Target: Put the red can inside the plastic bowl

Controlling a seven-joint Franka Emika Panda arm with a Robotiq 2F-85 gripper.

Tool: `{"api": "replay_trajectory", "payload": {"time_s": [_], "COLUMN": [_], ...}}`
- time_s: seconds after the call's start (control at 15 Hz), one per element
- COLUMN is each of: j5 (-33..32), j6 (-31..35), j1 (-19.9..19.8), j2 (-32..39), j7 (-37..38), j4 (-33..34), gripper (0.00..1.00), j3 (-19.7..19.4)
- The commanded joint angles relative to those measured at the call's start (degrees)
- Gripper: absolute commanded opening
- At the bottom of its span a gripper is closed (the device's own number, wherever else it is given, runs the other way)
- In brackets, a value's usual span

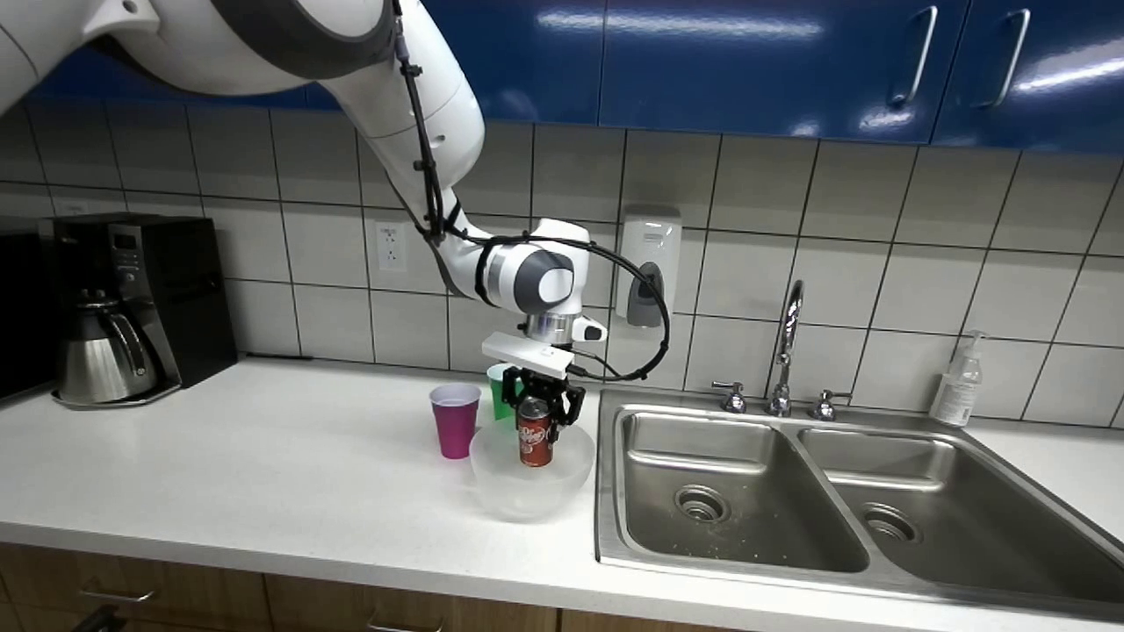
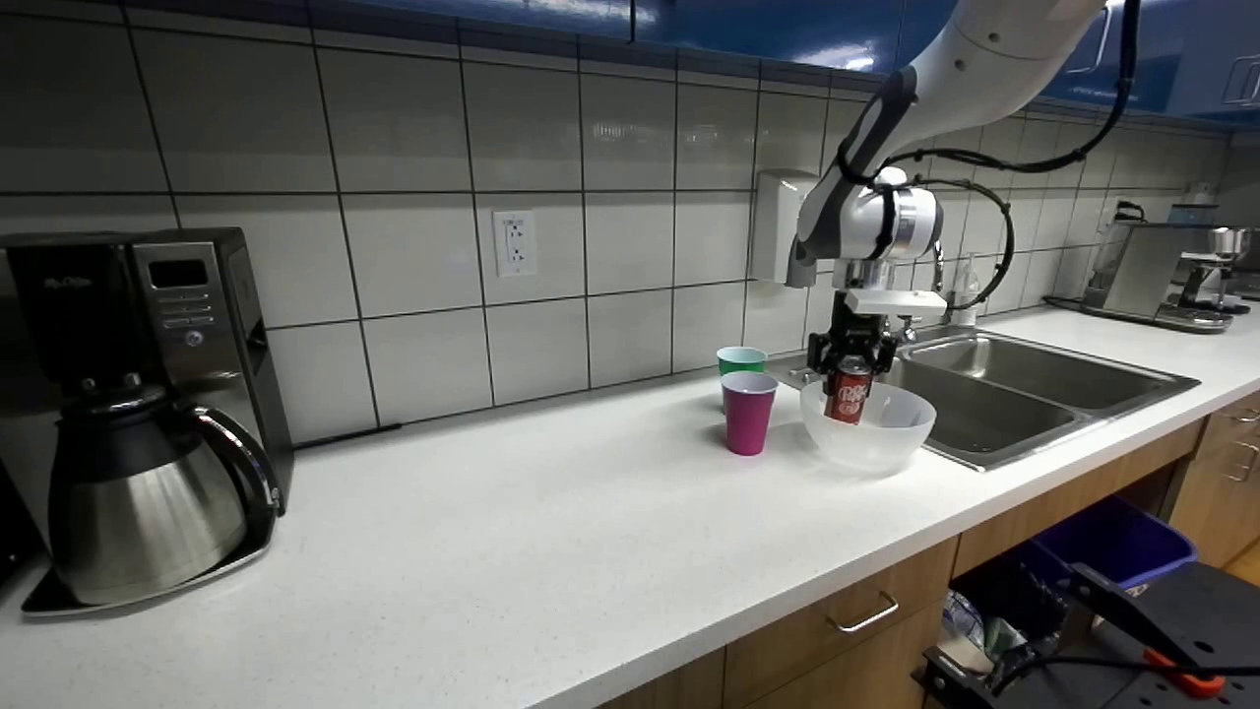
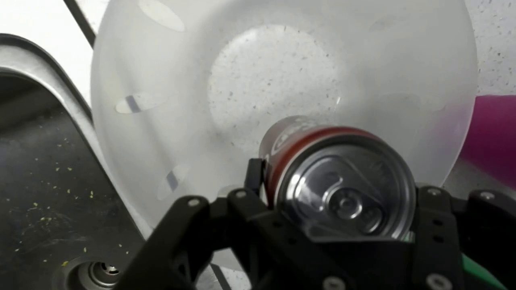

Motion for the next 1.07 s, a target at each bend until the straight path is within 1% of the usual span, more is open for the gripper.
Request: {"api": "replay_trajectory", "payload": {"time_s": [0.0, 0.4, 0.73, 0.8, 0.93, 1.0], "j5": [1.5, 1.6, 2.2, 2.3, 2.3, 2.0], "j6": [-3.7, -5.2, -6.0, -6.3, -6.4, -5.9], "j1": [-1.9, -2.4, -2.9, -3.0, -2.7, -2.4], "j2": [2.6, 5.4, 4.6, 4.3, 3.6, 2.6], "j7": [-1.9, -1.9, -2.0, -2.1, -1.9, -1.7], "j4": [4.2, 5.6, 5.2, 5.0, 4.2, 3.2], "gripper": [0.41, 0.41, 0.41, 0.87, 0.98, 1.0], "j3": [1.8, 2.4, 2.6, 2.5, 2.3, 2.0]}}
